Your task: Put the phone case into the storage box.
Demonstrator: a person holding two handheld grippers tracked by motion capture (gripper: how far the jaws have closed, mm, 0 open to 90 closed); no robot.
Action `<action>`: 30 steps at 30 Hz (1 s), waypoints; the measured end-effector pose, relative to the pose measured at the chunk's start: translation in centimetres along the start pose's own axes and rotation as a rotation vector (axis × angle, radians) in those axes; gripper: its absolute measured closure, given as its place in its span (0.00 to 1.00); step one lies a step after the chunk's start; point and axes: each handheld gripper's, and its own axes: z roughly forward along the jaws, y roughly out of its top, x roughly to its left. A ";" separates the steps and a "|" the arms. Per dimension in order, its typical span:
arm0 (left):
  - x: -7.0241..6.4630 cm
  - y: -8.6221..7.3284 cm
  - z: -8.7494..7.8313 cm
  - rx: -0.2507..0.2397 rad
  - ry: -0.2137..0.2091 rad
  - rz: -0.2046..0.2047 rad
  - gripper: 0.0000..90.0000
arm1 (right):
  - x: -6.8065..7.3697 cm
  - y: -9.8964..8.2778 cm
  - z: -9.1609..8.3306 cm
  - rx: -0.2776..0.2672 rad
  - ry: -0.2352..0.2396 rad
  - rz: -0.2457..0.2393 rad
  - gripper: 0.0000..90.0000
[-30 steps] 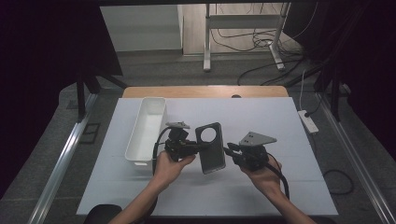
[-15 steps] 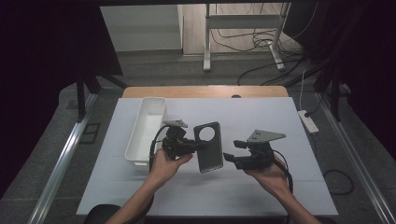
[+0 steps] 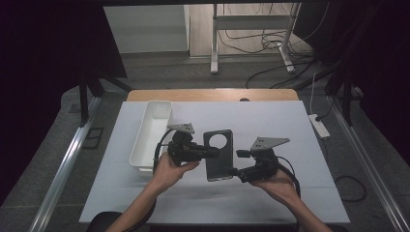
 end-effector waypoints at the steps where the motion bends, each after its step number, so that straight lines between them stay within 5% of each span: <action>1: 0.0 0.0 0.0 0.000 0.000 0.000 0.89 | 0.0 0.0 0.0 0.000 0.000 0.000 0.28; 10: -0.7 0.1 0.7 -0.001 -0.091 0.034 0.89 | 0.8 0.0 1.0 0.042 0.117 -0.020 0.57; 15: -0.6 0.1 0.7 -0.007 -0.118 0.054 0.89 | 0.9 0.0 1.0 0.049 0.168 -0.036 0.84; 18: -0.5 0.1 0.5 -0.027 -0.145 0.065 0.83 | 0.6 0.1 0.8 0.040 0.230 -0.002 0.94; 24: -1.1 0.3 0.6 -0.017 -0.060 0.082 0.69 | 1.1 0.3 0.6 0.034 0.164 -0.026 0.95; 25: -1.2 0.3 0.7 -0.006 0.006 0.099 0.63 | 1.2 0.4 0.5 0.031 0.122 -0.039 0.95; 26: -1.2 0.3 0.7 -0.006 0.006 0.099 0.60 | 1.2 0.4 0.5 0.027 0.111 -0.040 0.95; 30: -1.2 0.3 0.5 -0.004 0.115 0.120 0.46 | 1.0 0.3 0.3 0.033 0.059 -0.046 0.95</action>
